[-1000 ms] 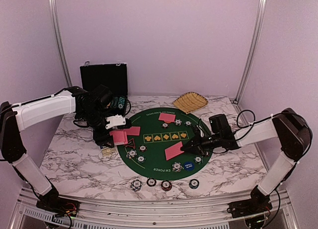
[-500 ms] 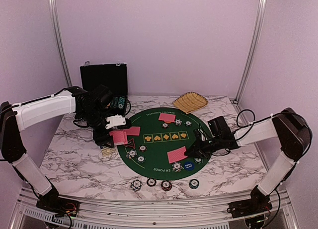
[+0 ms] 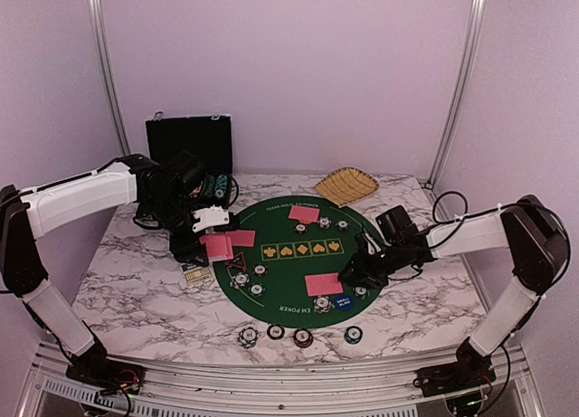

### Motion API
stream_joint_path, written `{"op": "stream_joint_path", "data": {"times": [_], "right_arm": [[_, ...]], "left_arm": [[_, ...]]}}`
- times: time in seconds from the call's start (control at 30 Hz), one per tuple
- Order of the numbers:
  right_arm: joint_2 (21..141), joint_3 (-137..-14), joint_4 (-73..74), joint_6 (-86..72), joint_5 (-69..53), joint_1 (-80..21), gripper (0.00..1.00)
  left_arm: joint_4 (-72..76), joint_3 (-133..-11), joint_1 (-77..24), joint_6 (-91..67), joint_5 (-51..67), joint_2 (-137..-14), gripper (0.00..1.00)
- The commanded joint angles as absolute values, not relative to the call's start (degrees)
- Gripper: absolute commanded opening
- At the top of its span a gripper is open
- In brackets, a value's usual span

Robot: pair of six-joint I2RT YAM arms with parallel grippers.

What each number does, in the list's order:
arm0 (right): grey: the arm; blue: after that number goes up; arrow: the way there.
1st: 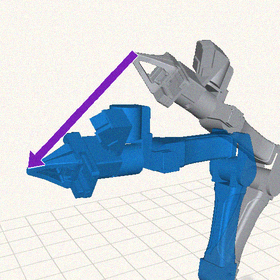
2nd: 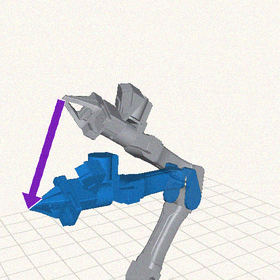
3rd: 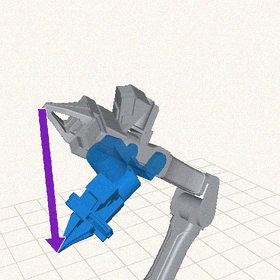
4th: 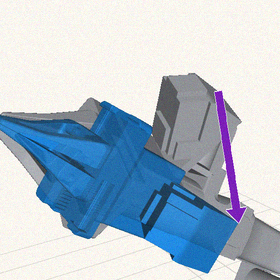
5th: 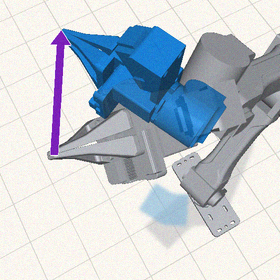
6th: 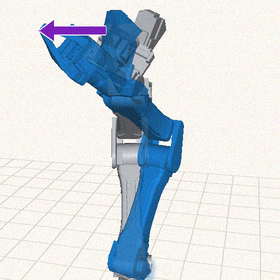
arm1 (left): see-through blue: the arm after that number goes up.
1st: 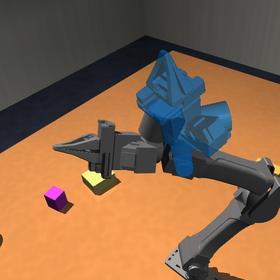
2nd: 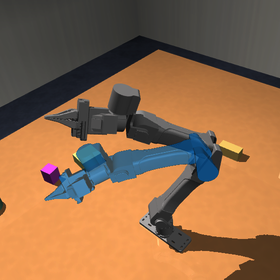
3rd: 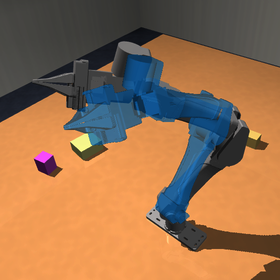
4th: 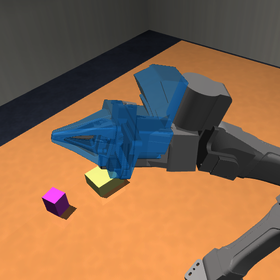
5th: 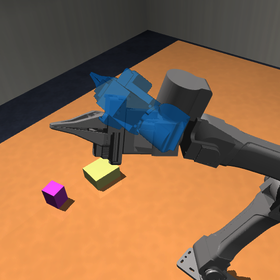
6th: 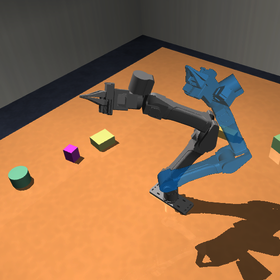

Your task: Distribute texas hold em gaming equipment

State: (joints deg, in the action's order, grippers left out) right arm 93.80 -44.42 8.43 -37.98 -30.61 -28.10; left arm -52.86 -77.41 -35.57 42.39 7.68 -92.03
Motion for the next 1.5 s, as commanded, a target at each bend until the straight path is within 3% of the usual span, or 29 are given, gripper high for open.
{"op": "stream_joint_path", "data": {"times": [0.0, 0.27, 0.47, 0.87, 1.47], "right_arm": [[89.9, -48.9, 14.4, -35.5, -26.4, -27.9, 0.43], [86.1, -51.2, 4.9, -43.3, -28.8, -31.6, 0.80], [94.1, -56.6, -9.3, -51.7, -33.9, -40.0, 0.90], [112.4, -68.1, -26.6, -62.9, -38.9, -49.1, 0.95], [123.1, -74.7, -39.1, -71.8, -40.7, -52.2, 0.95]], "left_arm": [[-54.6, -79.0, -35.7, 42.2, 9.1, -91.7, 0.01], [-54.5, -78.9, -35.7, 42.2, 9.1, -91.6, 0.01], [-54.5, -79.1, -35.7, 42.0, 9.3, -91.7, 0.01], [-54.5, -78.9, -35.7, 41.9, 9.3, -91.2, 0.01], [-54.5, -79.2, -35.7, 41.9, 9.5, -91.4, 0.00]]}}
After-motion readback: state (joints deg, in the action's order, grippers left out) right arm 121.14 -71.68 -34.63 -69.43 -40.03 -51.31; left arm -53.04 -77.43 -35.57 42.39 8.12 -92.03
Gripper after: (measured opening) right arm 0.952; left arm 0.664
